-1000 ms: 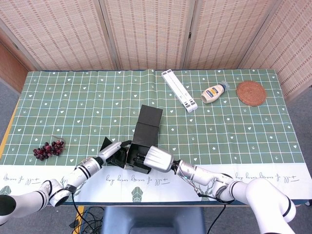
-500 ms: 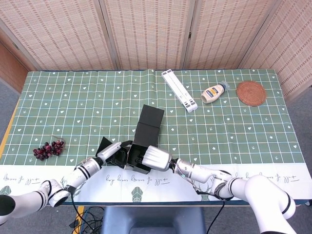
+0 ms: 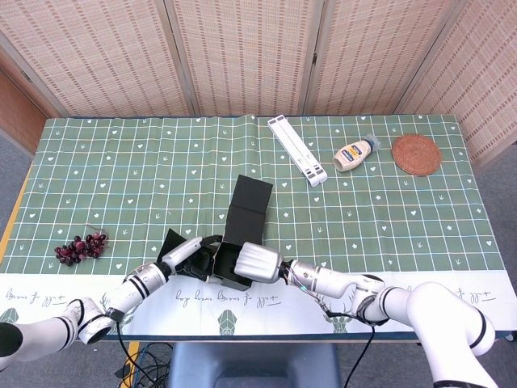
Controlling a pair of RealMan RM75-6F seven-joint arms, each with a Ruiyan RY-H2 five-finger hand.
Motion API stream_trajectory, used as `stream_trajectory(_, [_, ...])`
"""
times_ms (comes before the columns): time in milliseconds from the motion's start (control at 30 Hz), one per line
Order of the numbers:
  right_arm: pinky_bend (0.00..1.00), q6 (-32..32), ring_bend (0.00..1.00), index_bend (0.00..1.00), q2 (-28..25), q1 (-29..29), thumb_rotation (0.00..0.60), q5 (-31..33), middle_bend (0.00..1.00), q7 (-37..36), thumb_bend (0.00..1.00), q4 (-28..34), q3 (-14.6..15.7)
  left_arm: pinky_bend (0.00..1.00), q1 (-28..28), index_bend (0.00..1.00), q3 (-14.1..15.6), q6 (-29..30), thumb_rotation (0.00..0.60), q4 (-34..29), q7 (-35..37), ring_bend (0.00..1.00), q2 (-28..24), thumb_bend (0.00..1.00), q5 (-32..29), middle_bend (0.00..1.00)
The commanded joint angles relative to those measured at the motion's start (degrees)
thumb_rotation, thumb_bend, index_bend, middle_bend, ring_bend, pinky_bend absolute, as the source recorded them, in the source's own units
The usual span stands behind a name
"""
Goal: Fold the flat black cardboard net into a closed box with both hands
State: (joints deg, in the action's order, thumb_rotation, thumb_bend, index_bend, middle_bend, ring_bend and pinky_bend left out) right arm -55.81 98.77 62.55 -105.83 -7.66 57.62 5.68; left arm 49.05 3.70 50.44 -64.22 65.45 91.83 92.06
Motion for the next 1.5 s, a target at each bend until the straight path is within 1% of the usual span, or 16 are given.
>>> stream_trajectory(33, [1.00,0.4,0.78,0.66,-0.4,0.3,0.600,-0.1,0.71,-0.3,0.63,0.4,0.2,0.93,0.0,0.26,0.0,0.0,0.600,0.0,0.1,0.64,0.0,0.12,-0.1,0.25])
stream_trajectory(167, [1.00,0.4,0.78,0.69,-0.9,0.6,0.600,-0.2,0.74,-0.8,0.65,0.9,0.4,0.93,-0.1,0.26,0.0,0.0,0.600,-0.1,0.7,0.65,0.1,0.12,-0.2,0.25])
stream_trajectory(267, [1.00,0.0,0.79,0.71,-1.0,0.6,0.600,-0.4,0.77,-0.9,0.66,0.8,0.5,0.93,0.0,0.27,-0.1,0.0,0.600,0.0,1.0,0.70,0.3,0.12,-0.3,0.25])
stream_trajectory(400, [1.00,-0.4,0.80,0.73,-1.0,0.6,0.600,-0.4,0.79,-1.1,0.67,0.7,0.5,0.93,0.0,0.27,-0.1,-0.1,0.600,0.0,1.3,0.68,0.4,0.12,-0.4,0.26])
stream_trajectory(733, [1.00,-0.8,0.80,0.73,-0.9,0.5,0.600,-0.4,0.80,-1.2,0.67,0.4,0.7,0.93,0.1,0.28,0.0,-0.3,0.600,0.2,1.5,0.69,0.7,0.12,-0.4,0.27])
stream_trajectory(800, [1.00,-0.8,0.80,0.73,-1.0,0.5,0.600,-0.4,0.78,-1.0,0.66,0.4,0.7,0.93,0.1,0.28,0.0,-0.4,0.600,0.2,1.5,0.69,0.7,0.12,-0.4,0.27])
stream_trajectory(867, [1.00,-0.3,0.80,0.73,-1.1,0.5,0.600,-0.1,0.73,-0.4,0.63,0.6,0.7,0.93,0.1,0.28,0.0,-0.4,0.600,0.2,1.5,0.69,0.7,0.12,-0.6,0.27])
stream_trajectory(933, [1.00,0.1,0.80,0.66,-1.4,0.4,0.600,0.1,0.65,0.1,0.59,1.1,0.7,0.93,0.0,0.28,-0.1,-0.6,0.600,0.2,1.5,0.69,0.7,0.12,-0.9,0.27])
stream_trajectory(1000, [1.00,0.3,0.80,0.55,-1.5,0.3,0.600,0.4,0.54,0.7,0.55,1.4,0.6,0.93,-0.2,0.27,-0.2,-0.6,0.600,0.2,1.7,0.68,0.8,0.12,-1.2,0.27])
stream_trajectory(1067, [1.00,0.4,0.80,0.47,-1.6,0.1,0.600,0.8,0.47,1.4,0.54,1.8,0.3,0.93,-0.3,0.27,-0.3,-0.6,0.600,0.0,2.1,0.68,0.7,0.12,-1.4,0.27])
stream_trajectory(1100, [1.00,0.3,0.80,0.41,-1.7,0.0,0.600,1.0,0.44,1.6,0.53,1.9,0.1,0.93,-0.3,0.27,-0.3,-0.6,0.600,0.0,2.2,0.68,0.7,0.12,-1.5,0.27])
stream_trajectory(1233, [1.00,0.1,0.80,0.21,-1.9,-0.5,0.600,1.9,0.33,2.3,0.52,2.4,-0.6,0.93,-0.5,0.27,-0.4,-0.7,0.600,0.0,2.1,0.68,0.6,0.12,-1.7,0.27])
stream_trajectory(1400, [1.00,0.7,0.80,0.09,-2.2,-0.6,0.600,2.5,0.23,2.7,0.52,3.0,-0.9,0.93,-0.8,0.26,-0.7,-0.9,0.600,0.0,1.7,0.67,0.6,0.12,-2.2,0.27])
stream_trajectory(1500, [1.00,0.3,0.80,0.01,-2.4,-0.8,0.600,2.5,0.19,3.1,0.51,3.3,-1.1,0.93,-0.9,0.25,-0.6,-0.8,0.600,-0.1,1.3,0.71,0.4,0.12,-2.0,0.27])
